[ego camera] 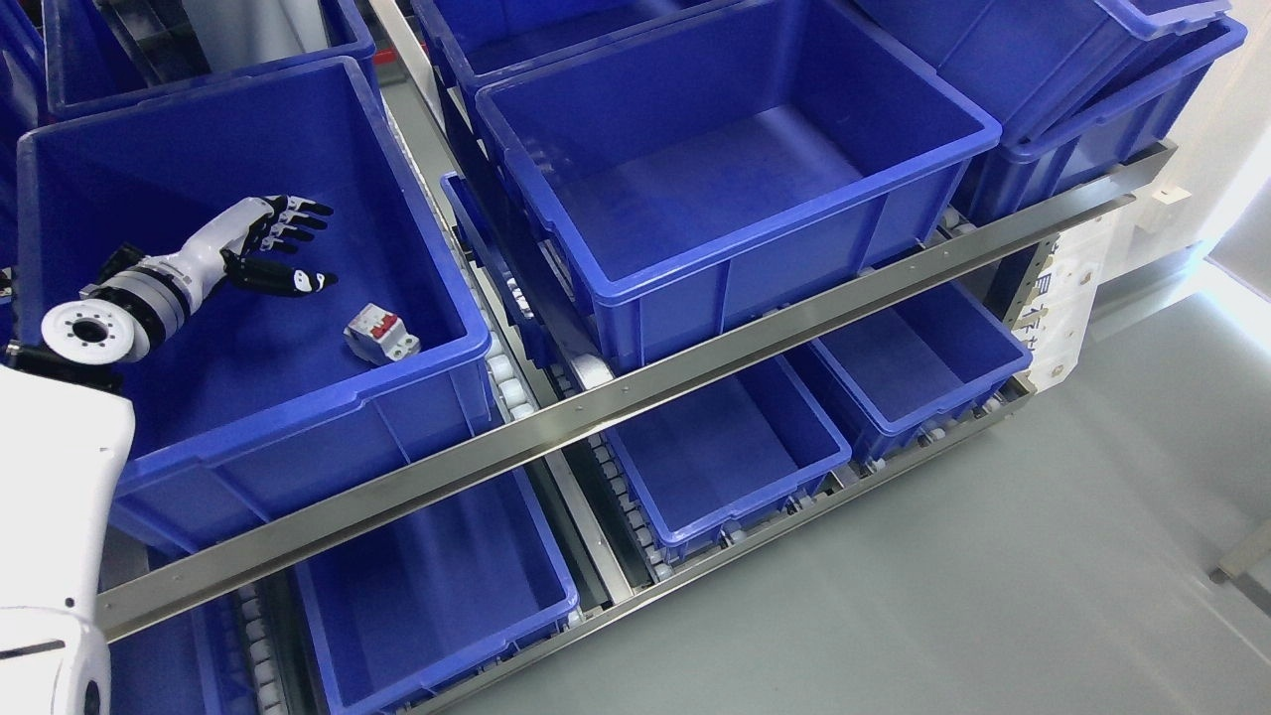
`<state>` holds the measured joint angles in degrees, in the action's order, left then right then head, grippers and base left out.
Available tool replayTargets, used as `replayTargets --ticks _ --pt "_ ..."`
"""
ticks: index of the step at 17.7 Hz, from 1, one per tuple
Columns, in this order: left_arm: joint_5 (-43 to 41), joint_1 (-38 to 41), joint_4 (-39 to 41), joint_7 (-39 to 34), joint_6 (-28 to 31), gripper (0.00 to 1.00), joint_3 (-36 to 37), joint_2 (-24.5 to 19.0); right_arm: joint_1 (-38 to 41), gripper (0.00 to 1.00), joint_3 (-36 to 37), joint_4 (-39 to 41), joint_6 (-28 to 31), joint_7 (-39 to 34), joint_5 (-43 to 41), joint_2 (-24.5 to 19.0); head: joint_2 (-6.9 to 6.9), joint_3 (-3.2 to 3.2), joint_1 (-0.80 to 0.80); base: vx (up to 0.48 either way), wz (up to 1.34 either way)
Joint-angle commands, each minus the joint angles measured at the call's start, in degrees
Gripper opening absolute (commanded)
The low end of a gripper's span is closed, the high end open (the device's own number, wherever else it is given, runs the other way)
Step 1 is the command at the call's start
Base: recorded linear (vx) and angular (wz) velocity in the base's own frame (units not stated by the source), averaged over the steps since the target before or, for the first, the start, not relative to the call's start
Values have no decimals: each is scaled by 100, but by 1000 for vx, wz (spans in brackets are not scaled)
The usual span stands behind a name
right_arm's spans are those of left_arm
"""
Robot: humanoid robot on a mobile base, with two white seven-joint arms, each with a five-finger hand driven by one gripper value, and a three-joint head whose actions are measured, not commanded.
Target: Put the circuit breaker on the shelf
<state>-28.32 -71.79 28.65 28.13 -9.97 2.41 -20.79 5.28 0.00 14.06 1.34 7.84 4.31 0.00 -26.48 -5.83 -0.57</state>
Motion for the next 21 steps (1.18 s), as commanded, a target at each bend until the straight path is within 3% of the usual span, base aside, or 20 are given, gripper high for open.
replayTargets --ticks 1,5,7,10,13,15,21 --pt "63 -292 44 -447 -40 78 -1011 22 0 100 -114 0 315 -2 0 100 0 0 0 0 0" --pt "806 -283 501 -739 4 97 -2742 425 0 100 -114 0 315 -2 0 100 0 0 0 0 0" --pt "1580 -205 877 -992 -39 99 -3149 715 0 100 -114 0 315 -2 0 100 0 0 0 0 0" --pt "1935 540 2359 -1144 91 100 -3150 1145 0 100 -114 0 315 -2 0 100 0 0 0 0 0" --pt "2032 1481 4608 -1144 934 100 -3142 1883 0 100 -114 0 315 -2 0 100 1 0 0 2 10" --pt "2032 1816 5639 -1135 1137 100 -3124 1979 0 100 -114 0 315 -2 0 100 1 0 0 1 18" --pt "2041 2915 6504 -1126 1042 100 -2711 1979 0 100 -114 0 315 -2 0 100 1 0 0 -1 -15"
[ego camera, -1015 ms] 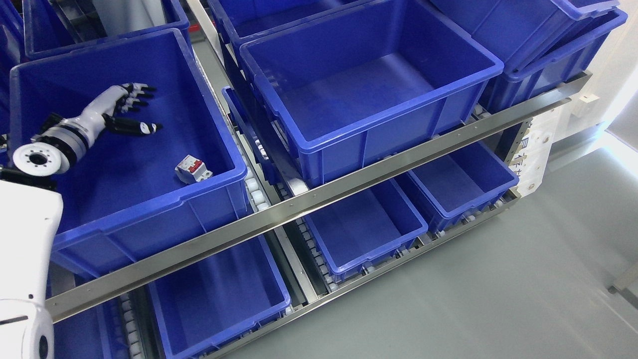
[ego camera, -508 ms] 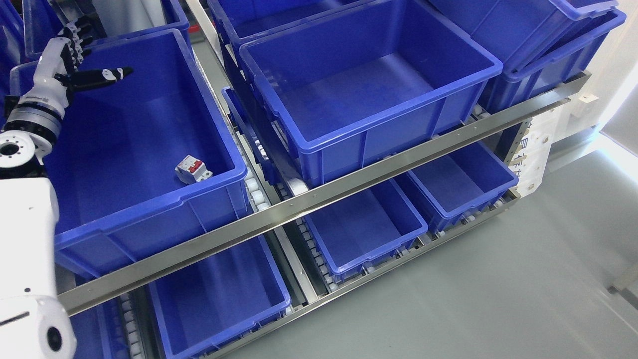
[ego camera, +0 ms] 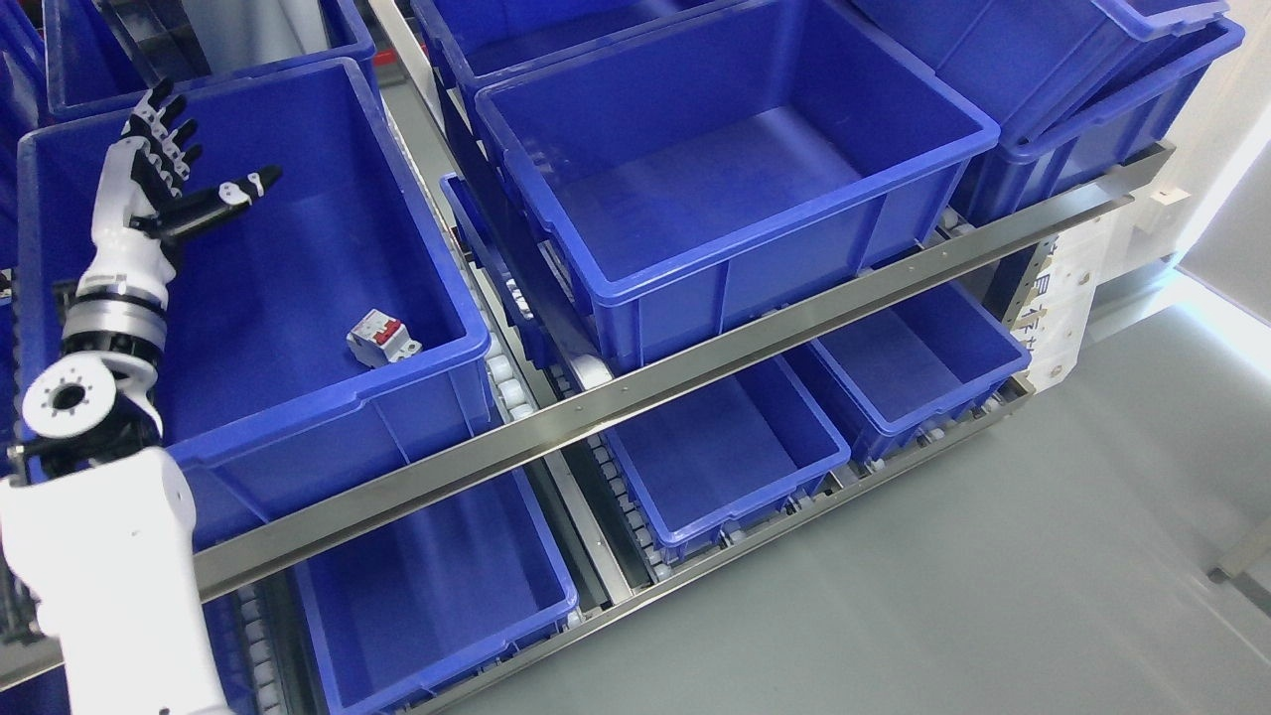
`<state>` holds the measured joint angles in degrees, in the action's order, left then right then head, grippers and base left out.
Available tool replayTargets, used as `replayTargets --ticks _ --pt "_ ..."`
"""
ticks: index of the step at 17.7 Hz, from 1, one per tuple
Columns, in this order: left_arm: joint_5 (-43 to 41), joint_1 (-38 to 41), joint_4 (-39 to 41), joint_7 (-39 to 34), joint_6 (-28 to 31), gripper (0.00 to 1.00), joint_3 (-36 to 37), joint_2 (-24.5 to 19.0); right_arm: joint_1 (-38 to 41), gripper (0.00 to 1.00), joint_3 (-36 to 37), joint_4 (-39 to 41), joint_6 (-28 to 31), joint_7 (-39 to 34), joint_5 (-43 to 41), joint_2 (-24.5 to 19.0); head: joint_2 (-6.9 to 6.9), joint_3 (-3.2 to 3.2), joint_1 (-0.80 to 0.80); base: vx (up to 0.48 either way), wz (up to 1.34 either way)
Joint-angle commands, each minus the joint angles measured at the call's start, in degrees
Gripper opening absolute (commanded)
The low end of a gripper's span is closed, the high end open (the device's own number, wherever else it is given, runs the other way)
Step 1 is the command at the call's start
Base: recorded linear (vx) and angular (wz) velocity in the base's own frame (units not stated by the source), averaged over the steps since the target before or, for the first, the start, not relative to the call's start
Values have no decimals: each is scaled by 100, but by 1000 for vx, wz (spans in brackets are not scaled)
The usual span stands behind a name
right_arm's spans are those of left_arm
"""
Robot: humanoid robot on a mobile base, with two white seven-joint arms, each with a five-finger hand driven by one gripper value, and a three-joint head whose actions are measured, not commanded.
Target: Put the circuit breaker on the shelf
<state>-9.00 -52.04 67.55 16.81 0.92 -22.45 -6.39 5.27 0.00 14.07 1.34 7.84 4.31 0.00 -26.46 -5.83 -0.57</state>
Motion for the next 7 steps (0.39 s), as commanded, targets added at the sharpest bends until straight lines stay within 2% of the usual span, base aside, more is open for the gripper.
replayTargets --ticks 1,7 --pt "109 1002 2675 6 -48 100 -224 539 0 100 -114 0 315 -2 0 100 0 0 0 -5 -18" --pt "109 1099 2737 6 -48 100 -189 539 0 100 -114 0 315 -2 0 100 0 0 0 1 3"
